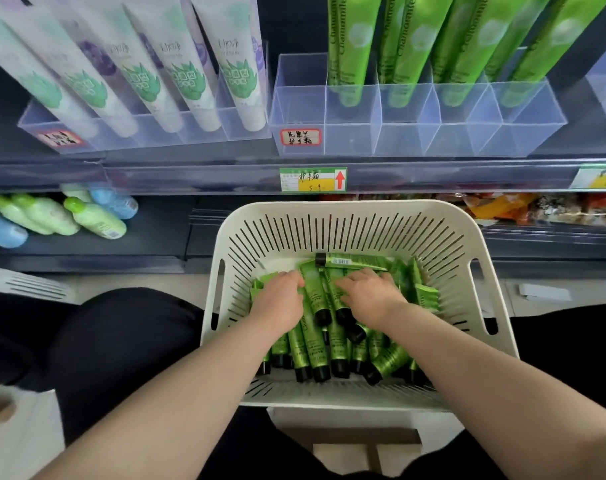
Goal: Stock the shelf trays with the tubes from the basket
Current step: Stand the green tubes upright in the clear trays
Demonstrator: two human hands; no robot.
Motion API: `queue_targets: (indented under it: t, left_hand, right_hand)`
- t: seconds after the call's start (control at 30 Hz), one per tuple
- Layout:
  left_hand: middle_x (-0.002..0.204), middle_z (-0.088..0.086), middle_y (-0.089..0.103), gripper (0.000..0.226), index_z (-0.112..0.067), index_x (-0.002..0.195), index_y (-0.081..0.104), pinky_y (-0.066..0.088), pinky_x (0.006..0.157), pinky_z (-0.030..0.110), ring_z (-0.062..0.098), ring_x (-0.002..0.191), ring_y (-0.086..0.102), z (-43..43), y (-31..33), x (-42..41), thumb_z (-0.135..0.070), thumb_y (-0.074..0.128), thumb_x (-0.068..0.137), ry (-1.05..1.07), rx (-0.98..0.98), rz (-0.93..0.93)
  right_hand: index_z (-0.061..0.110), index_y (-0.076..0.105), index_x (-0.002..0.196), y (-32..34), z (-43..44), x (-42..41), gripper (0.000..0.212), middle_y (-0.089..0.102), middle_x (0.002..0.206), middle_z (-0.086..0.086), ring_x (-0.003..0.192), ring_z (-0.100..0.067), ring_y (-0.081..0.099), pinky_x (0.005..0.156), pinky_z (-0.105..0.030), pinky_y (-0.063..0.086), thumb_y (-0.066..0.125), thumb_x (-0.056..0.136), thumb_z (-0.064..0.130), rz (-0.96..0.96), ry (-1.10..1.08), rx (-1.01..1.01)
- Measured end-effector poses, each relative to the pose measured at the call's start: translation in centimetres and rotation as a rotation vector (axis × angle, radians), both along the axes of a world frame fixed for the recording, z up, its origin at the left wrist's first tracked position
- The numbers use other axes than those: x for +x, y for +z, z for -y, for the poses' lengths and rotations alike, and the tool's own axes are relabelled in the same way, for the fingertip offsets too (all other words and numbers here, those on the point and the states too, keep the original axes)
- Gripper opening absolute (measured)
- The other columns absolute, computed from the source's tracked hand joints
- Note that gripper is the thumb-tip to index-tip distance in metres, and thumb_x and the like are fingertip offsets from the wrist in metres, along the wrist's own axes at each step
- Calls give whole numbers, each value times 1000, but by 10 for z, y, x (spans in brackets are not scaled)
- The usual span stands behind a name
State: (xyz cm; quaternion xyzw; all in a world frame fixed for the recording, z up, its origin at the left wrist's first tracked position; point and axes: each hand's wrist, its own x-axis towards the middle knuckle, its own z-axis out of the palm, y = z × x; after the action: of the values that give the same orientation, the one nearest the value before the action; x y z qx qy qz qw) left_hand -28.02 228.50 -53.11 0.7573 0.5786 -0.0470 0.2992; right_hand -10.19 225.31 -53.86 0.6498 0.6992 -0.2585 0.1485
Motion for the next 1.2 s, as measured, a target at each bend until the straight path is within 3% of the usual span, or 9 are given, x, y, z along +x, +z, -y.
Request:
queue_targets:
  t: [0.2, 0.33, 0.43, 0.53, 0.67, 0.83, 0.97, 1.13, 1.2]
  left_hand:
    - [130, 2, 54, 27, -15, 124, 56, 42, 100, 30, 16, 117, 54, 1, -6, -1, -14, 51, 98, 5, 18, 30]
    - [132, 1, 53, 28, -16, 125, 56, 45, 100, 31, 16, 114, 56, -2, -9, 1, -12, 50, 98, 31, 4, 43]
    - [132, 2, 53, 28, -16, 125, 55, 46, 98, 32, 17, 111, 57, -2, -12, 2, -12, 50, 98, 39, 7, 43]
    - [130, 1, 54, 29, -16, 125, 56, 40, 95, 25, 15, 116, 53, 0, -14, 0, -10, 51, 97, 39, 16, 46]
    - [129, 0, 53, 28, -17, 124, 55, 44, 94, 30, 16, 114, 53, -1, -14, -5, -12, 50, 97, 49, 11, 47]
    - [130, 1, 53, 28, -17, 124, 54, 49, 90, 36, 19, 104, 59, -4, -15, -5, -12, 49, 98, 71, 2, 55]
    - [130, 2, 54, 28, -17, 124, 55, 49, 93, 38, 18, 112, 56, -4, -16, -3, -11, 48, 97, 85, 3, 69]
    - [130, 2, 53, 29, -16, 125, 55, 49, 93, 36, 18, 113, 54, -4, -16, -4, -10, 45, 98, 105, 3, 87]
    - [131, 2, 53, 30, -15, 125, 55, 47, 96, 36, 18, 116, 53, -4, -17, -5, -9, 45, 98, 106, 0, 86]
  right_hand:
    - [28, 30, 147, -6, 10, -14, 48, 32, 151, 0, 143, -24, 15, 111, -54, 15, 32, 100, 39, 59, 48, -34]
    - [28, 62, 119, 2, 15, -18, 36, 58, 122, -1, 128, -24, 33, 104, -51, 24, 38, 97, 45, 106, 97, -24]
    - [26, 68, 100, 4, 9, -23, 36, 62, 104, -1, 118, -24, 39, 101, -48, 28, 44, 93, 52, 146, 5, -2]
    - [19, 55, 120, -5, 0, -28, 45, 61, 114, -5, 124, -27, 38, 100, -46, 34, 52, 89, 52, 170, -120, -2]
    - [8, 24, 144, -14, -5, -42, 69, 54, 127, -16, 128, -35, 37, 99, -45, 38, 61, 88, 23, 83, -272, -100]
    - [8, 49, 121, -6, -11, -38, 41, 58, 114, -11, 107, -28, 52, 90, -39, 49, 61, 86, 27, 17, -325, -253]
    - [11, 50, 127, -17, -18, -39, 35, 59, 114, -10, 103, -28, 57, 91, -42, 48, 47, 95, 23, -43, -414, -296]
    - [16, 21, 148, -20, -16, -37, 68, 56, 127, -9, 115, -29, 54, 96, -44, 44, 56, 92, 28, -97, -496, -253]
    - [13, 30, 143, -17, -16, -36, 71, 55, 126, -10, 116, -31, 52, 96, -44, 45, 63, 86, 41, -74, -449, -293]
